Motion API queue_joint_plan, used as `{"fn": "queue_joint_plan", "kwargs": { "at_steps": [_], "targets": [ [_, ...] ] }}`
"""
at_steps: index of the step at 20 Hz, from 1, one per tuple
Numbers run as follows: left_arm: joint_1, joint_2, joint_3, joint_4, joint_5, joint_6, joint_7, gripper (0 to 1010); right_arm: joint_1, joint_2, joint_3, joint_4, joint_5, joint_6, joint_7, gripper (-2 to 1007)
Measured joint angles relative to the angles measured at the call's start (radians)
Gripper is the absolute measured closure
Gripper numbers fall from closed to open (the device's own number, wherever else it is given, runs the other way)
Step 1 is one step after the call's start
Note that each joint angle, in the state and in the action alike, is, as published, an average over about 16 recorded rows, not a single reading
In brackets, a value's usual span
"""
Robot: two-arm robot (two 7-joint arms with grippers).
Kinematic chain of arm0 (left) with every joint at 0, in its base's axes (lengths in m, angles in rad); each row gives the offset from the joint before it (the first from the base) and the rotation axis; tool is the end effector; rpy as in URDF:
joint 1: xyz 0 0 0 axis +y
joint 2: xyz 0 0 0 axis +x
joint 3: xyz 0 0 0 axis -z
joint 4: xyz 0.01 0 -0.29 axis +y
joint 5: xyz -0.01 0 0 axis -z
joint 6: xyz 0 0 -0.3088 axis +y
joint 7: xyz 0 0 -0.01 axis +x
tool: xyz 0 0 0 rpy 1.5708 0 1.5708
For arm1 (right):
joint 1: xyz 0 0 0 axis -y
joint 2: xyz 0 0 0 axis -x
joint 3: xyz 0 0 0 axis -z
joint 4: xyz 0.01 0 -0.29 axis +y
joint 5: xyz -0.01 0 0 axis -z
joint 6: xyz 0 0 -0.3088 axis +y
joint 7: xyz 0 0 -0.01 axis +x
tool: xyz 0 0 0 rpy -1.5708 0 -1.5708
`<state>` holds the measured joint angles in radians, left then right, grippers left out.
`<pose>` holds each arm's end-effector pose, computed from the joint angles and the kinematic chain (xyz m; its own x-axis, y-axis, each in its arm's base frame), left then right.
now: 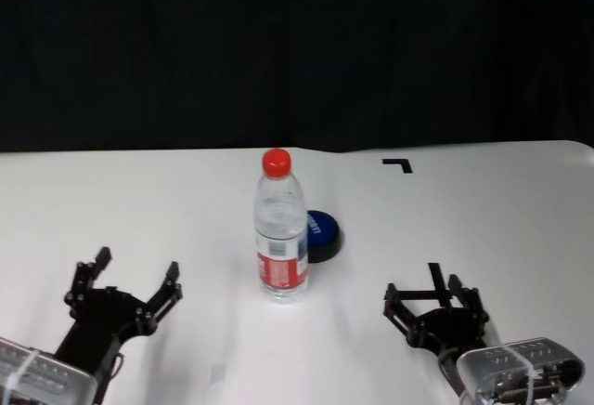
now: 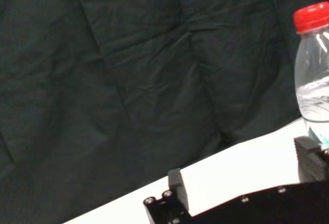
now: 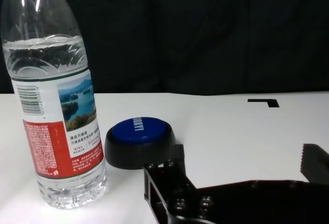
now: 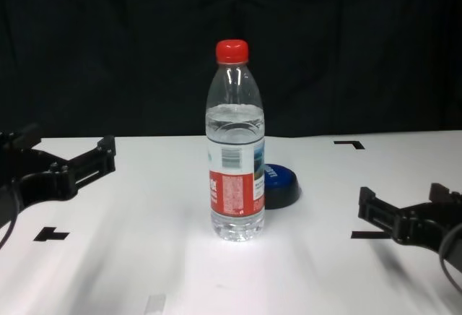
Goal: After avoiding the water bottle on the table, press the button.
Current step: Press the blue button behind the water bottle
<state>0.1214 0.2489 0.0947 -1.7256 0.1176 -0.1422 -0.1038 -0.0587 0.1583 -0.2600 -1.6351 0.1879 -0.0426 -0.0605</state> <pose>0.2922 0.0314 -0.2868 0.2188 0.9081 0.3571 -0.9570 0.2711 -0.1029 0.3002 0.0394 -0.3070 0.2028 -0.9779 -0.0508 0.9792 0.2028 0.0059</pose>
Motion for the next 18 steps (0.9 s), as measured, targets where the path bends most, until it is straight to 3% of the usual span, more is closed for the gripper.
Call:
{"fn": "queue_joint_plan", "kwargs": {
  "at_steps": [9,18],
  "targets": [
    [0.057,-0.039,-0.024,-0.033,0.030,-0.009,0.026,1,0.000,0.000,0.000,0.000,0.000,0.000,0.000,2],
    [0.083,-0.065,-0.032,-0.045,0.049,-0.017,0.030,1,0.000,0.000,0.000,0.000,0.000,0.000,0.000,2]
  ]
}}
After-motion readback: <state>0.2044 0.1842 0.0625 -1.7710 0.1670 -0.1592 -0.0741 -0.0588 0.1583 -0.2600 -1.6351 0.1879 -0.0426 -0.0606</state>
